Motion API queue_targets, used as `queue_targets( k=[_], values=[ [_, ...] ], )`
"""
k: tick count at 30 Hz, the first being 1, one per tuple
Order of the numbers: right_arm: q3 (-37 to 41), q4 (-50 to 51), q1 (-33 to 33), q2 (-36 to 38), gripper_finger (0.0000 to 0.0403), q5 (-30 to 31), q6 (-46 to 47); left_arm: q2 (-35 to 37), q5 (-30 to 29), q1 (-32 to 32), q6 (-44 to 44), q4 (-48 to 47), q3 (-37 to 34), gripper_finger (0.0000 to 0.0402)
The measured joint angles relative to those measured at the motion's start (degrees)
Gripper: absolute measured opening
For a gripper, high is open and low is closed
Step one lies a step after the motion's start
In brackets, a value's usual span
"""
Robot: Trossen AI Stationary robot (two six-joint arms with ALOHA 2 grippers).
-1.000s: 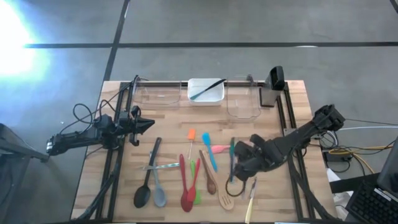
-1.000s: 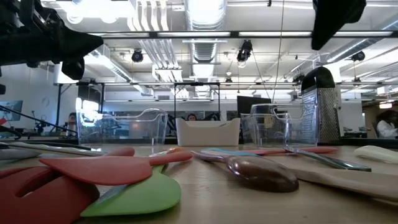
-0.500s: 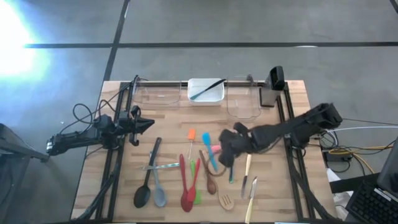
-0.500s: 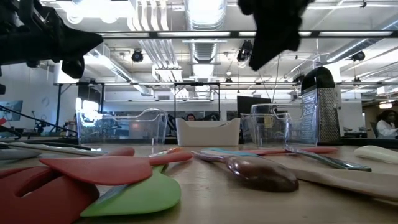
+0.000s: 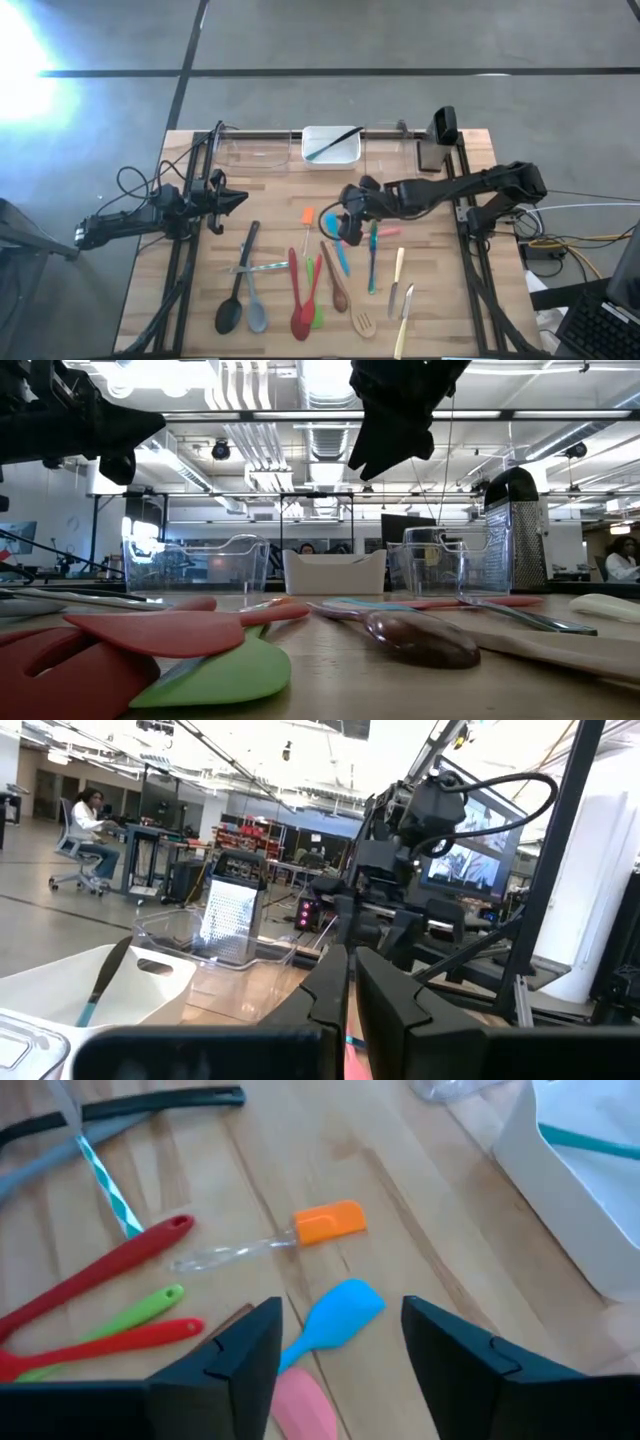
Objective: Pick & Place Kitchen Items
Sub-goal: Put the blue spatula into the right transparent bin
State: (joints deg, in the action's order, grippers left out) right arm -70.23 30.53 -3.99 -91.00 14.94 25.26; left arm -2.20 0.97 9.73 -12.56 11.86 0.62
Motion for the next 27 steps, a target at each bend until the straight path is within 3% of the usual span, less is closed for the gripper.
queue_targets(
  k=[9,27],
  values=[
    [1.65,-4.31,2.17,-0.24,0.0241,-2.54,0.09,0.0,0.0,-0.01,0.55,-0.04,-0.01,0.0026],
    [-5.21,-4.89,4.53,-18.61,0.0243,-9.13,-2.97,-0.07,0.0,-0.01,0.61,-0.48,0.0,0.0026]
  ],
)
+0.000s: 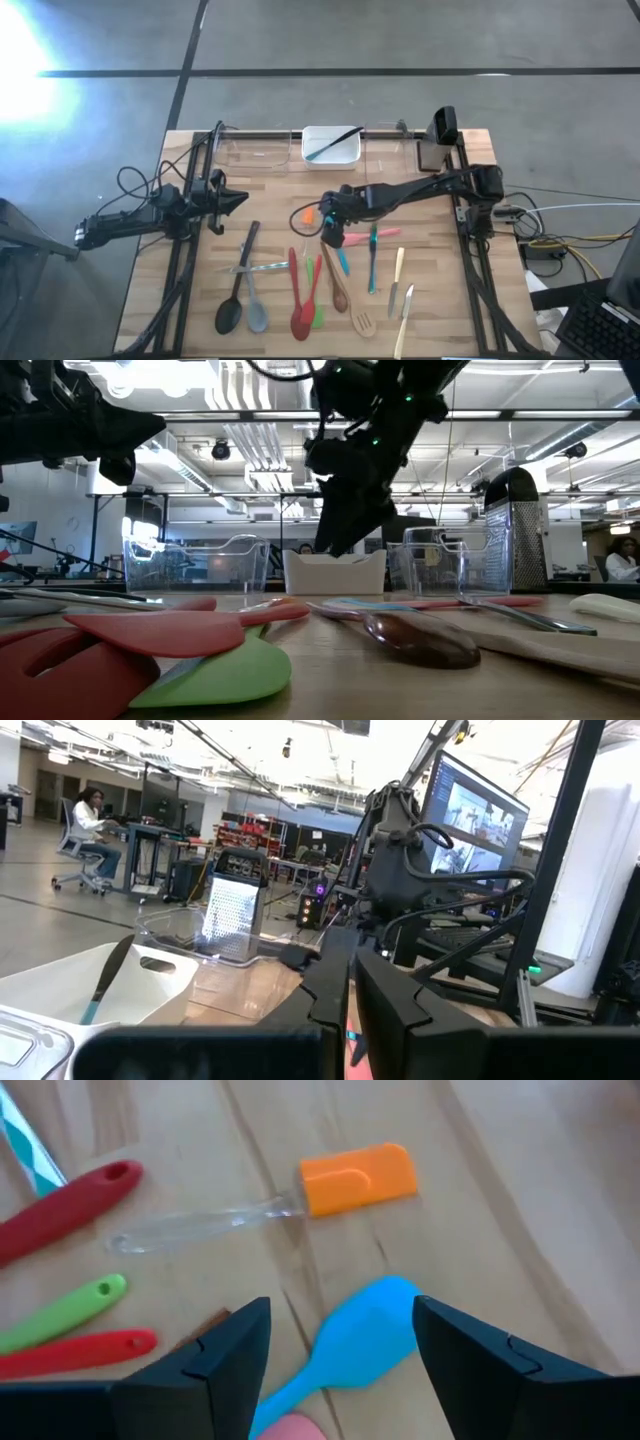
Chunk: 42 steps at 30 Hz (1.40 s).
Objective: Pick & Place Kitchen Items
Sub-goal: Put the blue spatula into the right transparent bin
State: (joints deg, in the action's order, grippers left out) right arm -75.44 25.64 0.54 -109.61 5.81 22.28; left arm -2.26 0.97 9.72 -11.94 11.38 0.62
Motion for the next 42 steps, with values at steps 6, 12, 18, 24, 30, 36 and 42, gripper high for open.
queue_targets(
  k=[6,12,18,24,30,36,42],
  values=[
    [-4.49,7.76,1.22,-6.67,0.0275,-0.29,0.22,-0.02,0.0,0.0,0.01,-0.46,0.0,0.0026],
    [-8.71,9.34,1.7,-12.21,0.0311,-0.01,-0.02,-0.02,0.0,0.01,0.0,-0.68,0.0,0.0026],
    [-11.08,11.98,1.72,-14.64,0.0324,0.25,-0.35,-0.06,0.0,0.01,0.0,-1.02,0.0,0.0026],
    [-11.13,13.3,1.62,-14.66,0.0292,3.44,0.14,-0.07,0.0,0.01,-0.02,-1.31,0.0,0.0026],
    [-10.84,14.02,1.68,-14.68,0.0219,4.3,0.28,-0.09,0.0,0.01,-0.02,-1.29,0.0,0.0026],
    [-10.79,16.79,1.68,-14.62,0.0122,4.9,-0.09,-0.09,0.0,0.01,-0.37,-1.27,0.0,0.0026],
    [-10.6,18.9,1.93,-14.64,0.0022,5.1,-0.05,-0.11,0.01,0.01,-0.44,-1.09,0.0,0.0026]
  ],
)
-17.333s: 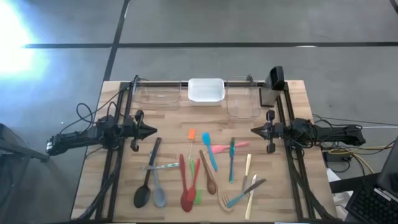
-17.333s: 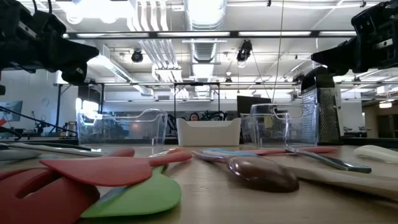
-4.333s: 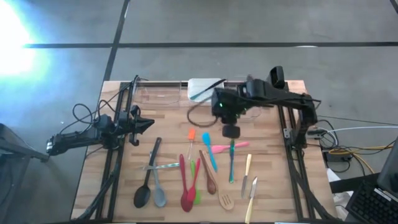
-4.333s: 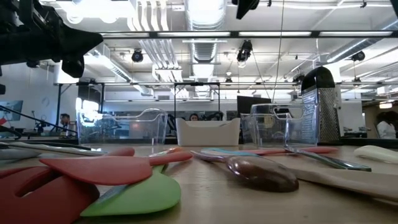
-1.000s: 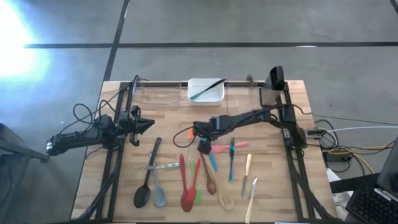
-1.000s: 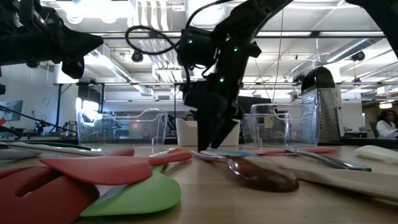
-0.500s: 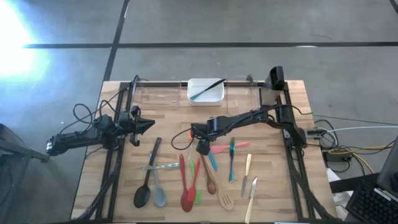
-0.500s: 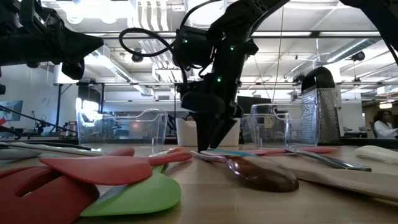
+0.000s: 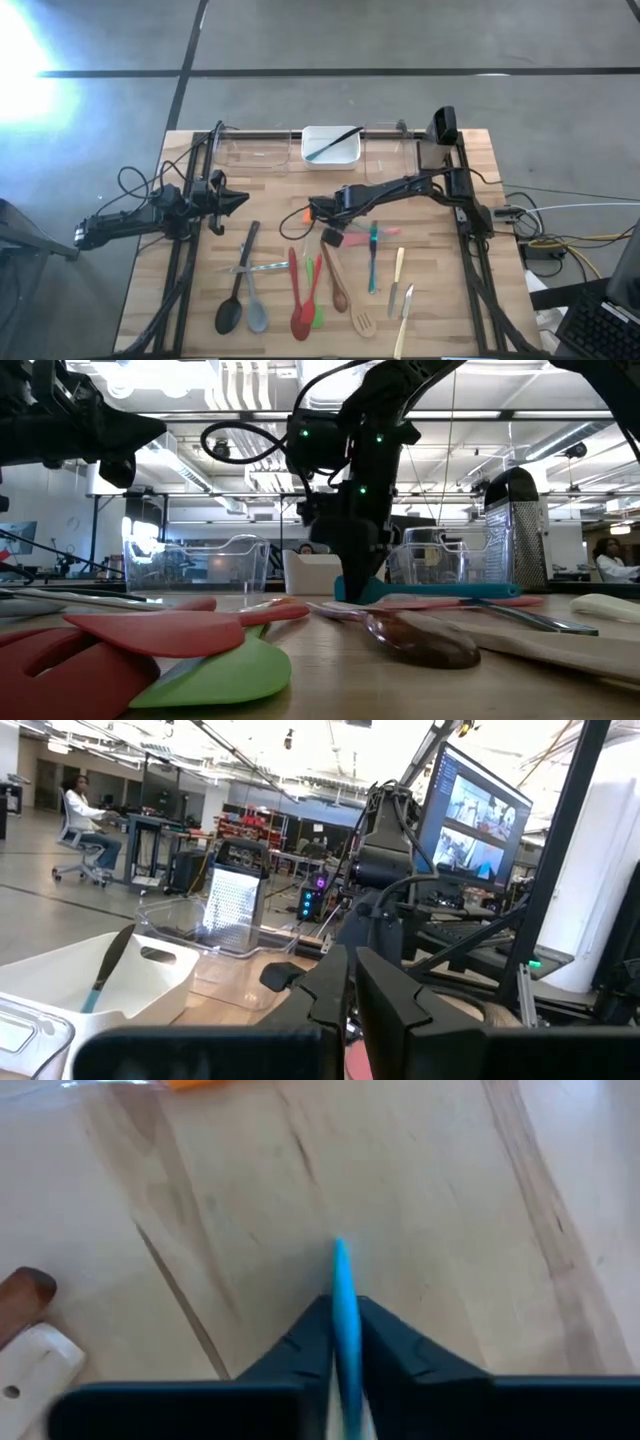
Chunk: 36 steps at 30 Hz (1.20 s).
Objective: Pick & Place Kitchen Items
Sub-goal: Put the blue spatula into the right transparent bin
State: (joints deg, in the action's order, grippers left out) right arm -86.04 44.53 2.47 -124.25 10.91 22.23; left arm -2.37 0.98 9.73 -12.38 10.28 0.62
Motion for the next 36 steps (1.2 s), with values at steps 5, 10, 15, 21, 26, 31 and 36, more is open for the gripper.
queue_targets(
  k=[5,10,15,21,26,31,36],
  values=[
    [0.0,0.04,-0.01,0.07,0.0016,-0.13,0.06,0.0,0.02,0.01,-0.02,0.01,0.0,0.0026],
    [-0.04,0.22,0.01,0.95,0.0015,-0.31,0.12,0.0,0.02,0.01,-0.04,-0.02,0.0,0.0026],
    [0.34,1.6,0.01,3.02,0.0014,-0.43,0.27,0.0,0.02,0.01,-0.04,-0.03,0.0,0.0026],
    [0.35,7.11,0.12,9.87,0.0013,0.04,2.11,0.02,0.01,0.0,-0.04,-0.17,0.0,0.0026],
    [0.29,7.82,0.22,17.37,0.0013,1.6,2.85,0.0,0.02,-0.01,-0.02,-0.17,0.0,0.0026],
    [-0.09,7.85,3.88,26.69,0.0013,3.87,1.12,0.02,0.02,-0.02,-0.02,-0.14,0.0,0.0026],
    [-0.68,7.31,10.71,33.92,0.0013,4.31,0.06,0.02,0.02,-0.02,-0.02,0.04,0.0,0.0026]
  ],
)
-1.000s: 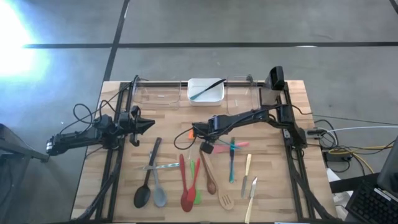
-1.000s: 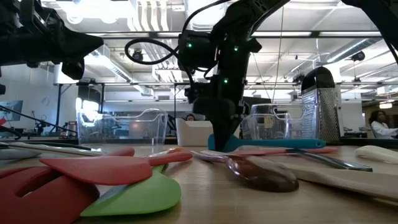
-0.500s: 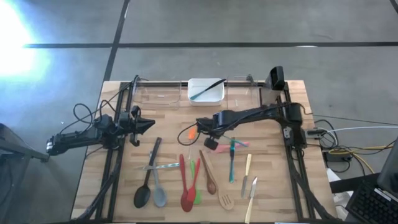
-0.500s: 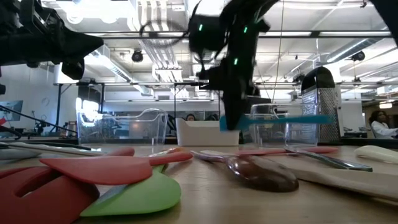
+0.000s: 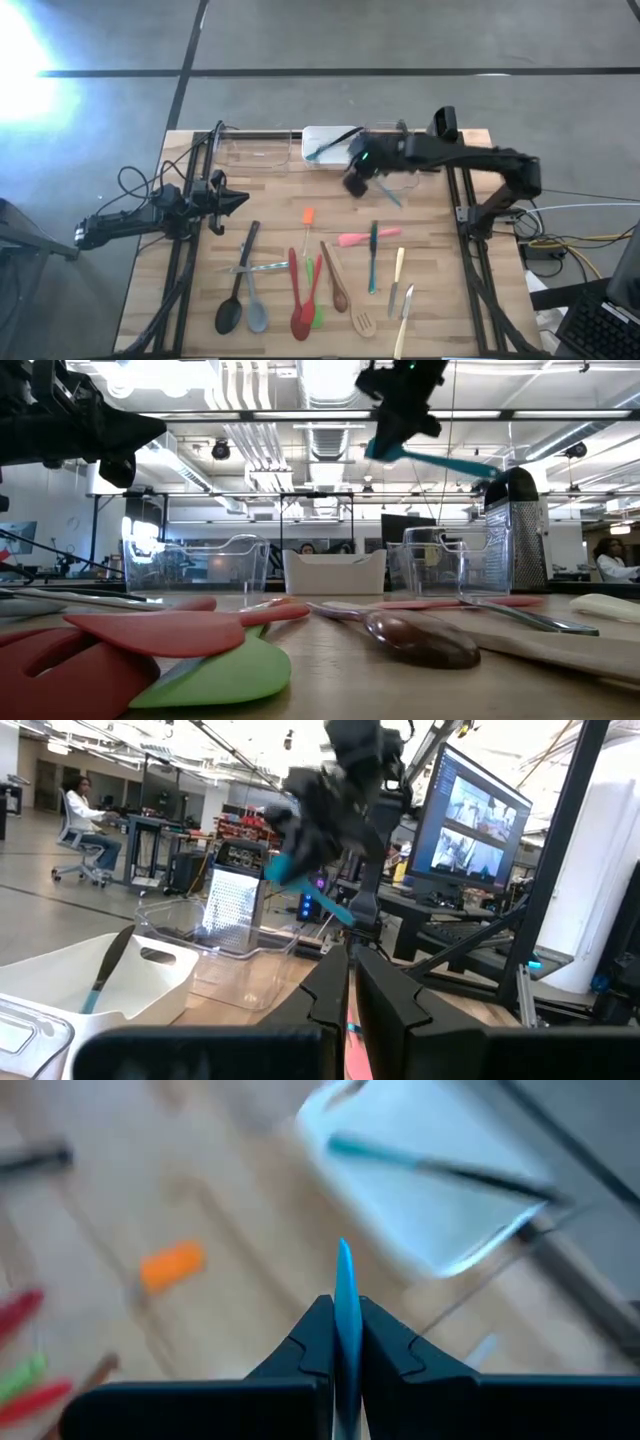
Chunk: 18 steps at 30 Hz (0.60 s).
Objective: Pick & Place Kitchen Items
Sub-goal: Put the blue spatula into the right transparent bin
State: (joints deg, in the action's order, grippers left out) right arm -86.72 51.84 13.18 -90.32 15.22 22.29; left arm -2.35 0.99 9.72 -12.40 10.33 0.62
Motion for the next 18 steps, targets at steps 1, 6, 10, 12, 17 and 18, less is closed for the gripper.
queue_targets(
  k=[1,6,10,12,17,18],
  values=[
    [-0.28,-0.24,1.56,1.07,0.0013,-0.02,-0.19,0.0,0.0,0.0,0.0,0.0,0.0,0.0026],
    [-1.73,-0.1,9.56,2.84,0.0013,-0.09,-2.51,-0.02,0.0,0.0,0.0,-0.02,0.0,0.0026],
    [-3.53,0.14,14.86,2.08,0.0013,-0.22,-2.81,0.0,0.0,0.0,0.15,-0.02,0.0,0.0026],
    [-4.2,0.23,16.84,0.9,0.0013,-0.24,-2.81,-0.01,-0.02,0.01,0.17,-0.02,0.0,0.0026],
    [-5.21,0.27,20.26,-2.38,0.0013,-0.68,-3.3,0.0,0.0,0.0,0.22,-0.08,0.0,0.0026],
    [-5.26,0.36,20.88,-3.22,0.0013,-0.68,-3.64,0.0,-0.02,0.0,0.22,-0.09,0.0,0.0026]
  ],
)
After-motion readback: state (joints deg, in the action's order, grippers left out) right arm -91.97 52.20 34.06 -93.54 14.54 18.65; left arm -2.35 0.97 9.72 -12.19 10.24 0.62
